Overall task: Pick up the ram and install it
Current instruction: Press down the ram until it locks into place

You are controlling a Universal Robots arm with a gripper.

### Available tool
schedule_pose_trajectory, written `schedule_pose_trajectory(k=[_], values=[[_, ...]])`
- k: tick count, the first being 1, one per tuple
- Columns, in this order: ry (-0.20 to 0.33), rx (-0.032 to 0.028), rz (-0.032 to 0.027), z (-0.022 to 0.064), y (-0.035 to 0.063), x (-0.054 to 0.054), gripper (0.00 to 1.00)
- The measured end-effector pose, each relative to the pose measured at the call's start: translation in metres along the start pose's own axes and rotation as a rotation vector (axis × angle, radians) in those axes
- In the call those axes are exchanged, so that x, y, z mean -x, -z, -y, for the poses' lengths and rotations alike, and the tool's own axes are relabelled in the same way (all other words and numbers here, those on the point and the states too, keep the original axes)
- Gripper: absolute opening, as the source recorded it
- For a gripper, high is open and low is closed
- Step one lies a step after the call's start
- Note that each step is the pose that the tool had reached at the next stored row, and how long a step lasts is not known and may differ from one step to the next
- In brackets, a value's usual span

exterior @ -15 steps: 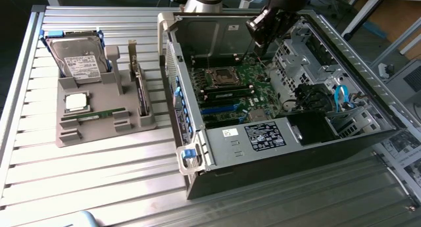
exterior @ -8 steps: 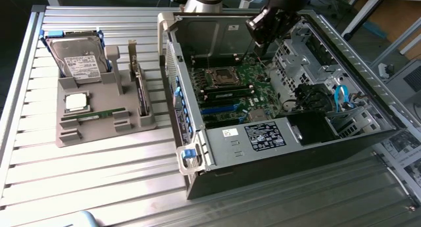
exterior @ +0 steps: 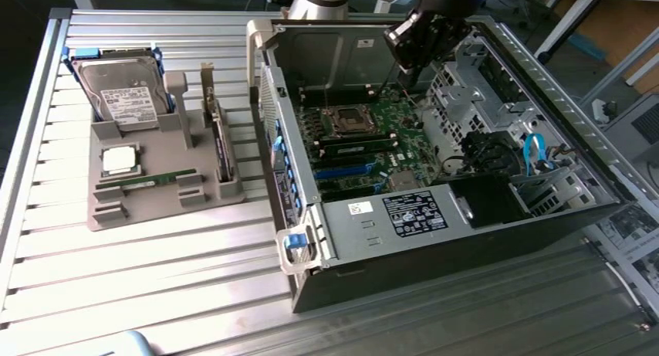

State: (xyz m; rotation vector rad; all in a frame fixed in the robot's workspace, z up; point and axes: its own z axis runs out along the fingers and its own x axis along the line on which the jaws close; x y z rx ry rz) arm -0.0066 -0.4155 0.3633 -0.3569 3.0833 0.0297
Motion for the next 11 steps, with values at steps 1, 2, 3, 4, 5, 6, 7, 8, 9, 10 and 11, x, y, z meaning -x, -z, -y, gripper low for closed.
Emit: schedule_pose_trajectory(k=[1, 2, 3, 4, 5, 6, 7, 8, 9, 10, 11], values=[[-0.006, -0.0002, 0.0001, 0.0, 0.0, 0.0, 0.11], [-0.01, -0.0004, 0.0001, 0.0, 0.0, 0.0, 0.11], [-0.014, -0.0006, 0.0002, 0.0, 0.0, 0.0, 0.11], [-0.018, -0.0008, 0.0002, 0.0, 0.0, -0.0001, 0.11], [-0.022, -0.0009, 0.0003, 0.0, 0.0, 0.0, 0.11], [-0.026, -0.0011, 0.0003, 0.0, 0.0, 0.0, 0.11], [-0.03, -0.0012, 0.0004, 0.0, 0.0, -0.0001, 0.11], [-0.035, -0.0014, 0.0005, 0.0, 0.0, -0.0001, 0.11], [-0.038, -0.0015, 0.0005, 0.0, 0.0, -0.0001, 0.11], [-0.042, -0.0017, 0.0006, 0.0, 0.0, -0.0001, 0.11], [-0.046, -0.0019, 0.0007, 0.0, 0.0, -0.0001, 0.11]])
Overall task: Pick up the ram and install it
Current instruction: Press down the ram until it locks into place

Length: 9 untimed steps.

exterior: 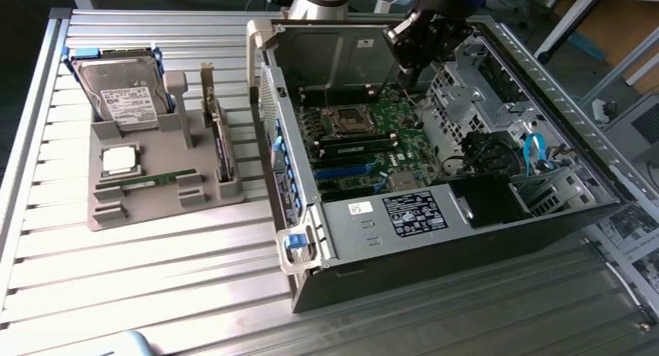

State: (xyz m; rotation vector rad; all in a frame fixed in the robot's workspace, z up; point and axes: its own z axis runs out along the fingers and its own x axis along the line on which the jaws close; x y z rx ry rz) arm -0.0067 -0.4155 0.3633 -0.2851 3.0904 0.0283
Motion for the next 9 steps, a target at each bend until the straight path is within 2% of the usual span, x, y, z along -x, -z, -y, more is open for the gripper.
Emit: schedule_pose_trajectory(k=[9], values=[[-0.044, -0.0017, 0.0006, 0.0, 0.0, 0.0, 0.11]])
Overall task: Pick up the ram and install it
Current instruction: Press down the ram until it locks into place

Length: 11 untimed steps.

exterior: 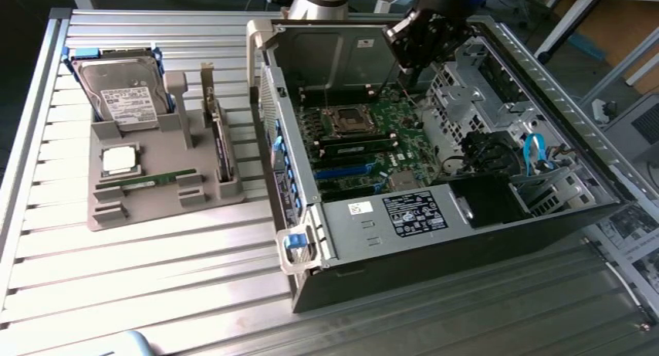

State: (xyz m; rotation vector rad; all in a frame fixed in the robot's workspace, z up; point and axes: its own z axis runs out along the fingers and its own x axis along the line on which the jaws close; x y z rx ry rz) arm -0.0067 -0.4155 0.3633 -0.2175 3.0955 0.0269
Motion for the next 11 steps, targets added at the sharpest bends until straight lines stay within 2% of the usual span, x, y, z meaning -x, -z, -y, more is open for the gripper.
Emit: schedule_pose_trajectory(k=[11], values=[[-0.057, -0.0022, 0.0009, 0.0, 0.0, 0.0, 0.11]])
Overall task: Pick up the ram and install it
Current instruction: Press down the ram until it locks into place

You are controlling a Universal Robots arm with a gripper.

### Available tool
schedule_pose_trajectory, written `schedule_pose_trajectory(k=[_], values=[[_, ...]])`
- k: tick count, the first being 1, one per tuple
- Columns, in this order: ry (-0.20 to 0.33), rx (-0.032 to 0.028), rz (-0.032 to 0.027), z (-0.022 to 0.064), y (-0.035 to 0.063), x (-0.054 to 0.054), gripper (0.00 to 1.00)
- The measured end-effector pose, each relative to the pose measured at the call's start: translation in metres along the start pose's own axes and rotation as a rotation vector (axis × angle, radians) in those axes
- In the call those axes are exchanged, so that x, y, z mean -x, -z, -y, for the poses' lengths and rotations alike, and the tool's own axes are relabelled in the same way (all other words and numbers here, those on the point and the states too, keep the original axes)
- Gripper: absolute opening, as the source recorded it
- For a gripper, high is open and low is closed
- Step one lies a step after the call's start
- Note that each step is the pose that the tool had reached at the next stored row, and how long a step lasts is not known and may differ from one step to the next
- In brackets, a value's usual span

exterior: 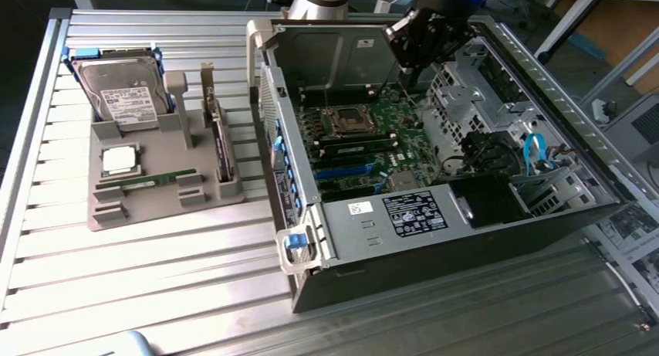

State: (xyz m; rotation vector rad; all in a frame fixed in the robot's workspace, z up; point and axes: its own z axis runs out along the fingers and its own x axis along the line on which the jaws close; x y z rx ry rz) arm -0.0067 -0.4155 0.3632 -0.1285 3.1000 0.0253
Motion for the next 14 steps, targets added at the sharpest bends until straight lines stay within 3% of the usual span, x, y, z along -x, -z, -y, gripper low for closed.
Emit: schedule_pose_trajectory(k=[8, 14], values=[[-0.045, -0.0018, 0.0006, 0.0, 0.0, -0.0002, 0.11], [-0.046, -0.0019, 0.0007, 0.0, 0.0, -0.0002, 0.11]])
